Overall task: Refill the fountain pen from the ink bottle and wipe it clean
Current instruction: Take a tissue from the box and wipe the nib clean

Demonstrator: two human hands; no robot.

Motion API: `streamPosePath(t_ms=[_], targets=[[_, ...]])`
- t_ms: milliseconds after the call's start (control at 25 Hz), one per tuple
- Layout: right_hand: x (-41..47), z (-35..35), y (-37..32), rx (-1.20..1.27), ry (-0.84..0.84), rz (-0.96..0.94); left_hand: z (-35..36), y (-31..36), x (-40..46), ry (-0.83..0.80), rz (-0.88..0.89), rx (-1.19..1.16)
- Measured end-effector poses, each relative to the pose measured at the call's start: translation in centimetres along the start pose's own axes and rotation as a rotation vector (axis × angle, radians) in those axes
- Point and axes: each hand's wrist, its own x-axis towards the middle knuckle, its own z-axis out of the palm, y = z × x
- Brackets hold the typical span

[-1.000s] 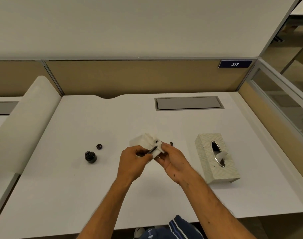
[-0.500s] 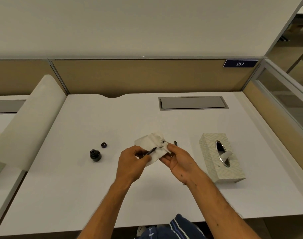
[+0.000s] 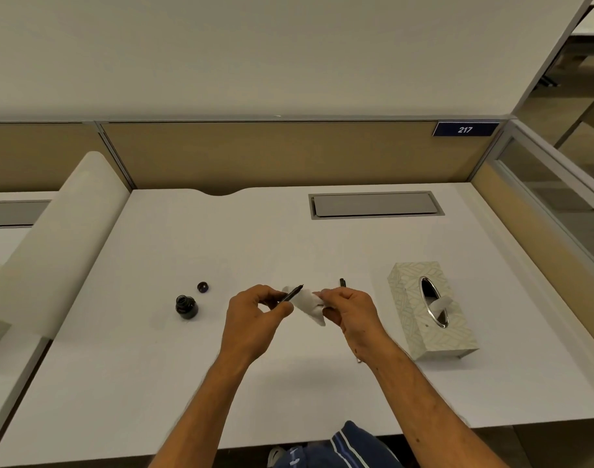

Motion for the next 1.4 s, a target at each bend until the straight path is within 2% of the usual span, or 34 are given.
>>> streamPosePath(t_ms=[80, 320, 600, 880, 1280, 1400], targets=[[-0.1, 0.2, 0.0, -0.113, 0.004, -0.045, 0.1, 0.2, -0.1, -0.004, 0.023, -0.002], [-0.6, 0.7, 0.0, -0.198, -0.019, -0.133, 0.2, 0.2, -0.1, -0.056, 0.030, 0.019], [-1.3, 1.3, -0.2, 0.045, -0.259, -0.063, 1.0, -0.1, -0.4, -0.116, 0.035, 0.100], [-2.0, 1.6, -1.2, 0.361, -0.336, 0.040, 0.3, -0.2, 0.4, -0.048, -0.004, 0.109], [-0.7, 2.2, -0.3, 0.143, -0.318, -0.054, 0.1, -0.3, 0.0, -0.116, 0.019, 0.124], [-0.8, 2.8, -0.2, 0.134, -0.246, -0.100, 0.1, -0.1, -0.1, -0.140, 0.031, 0.101]])
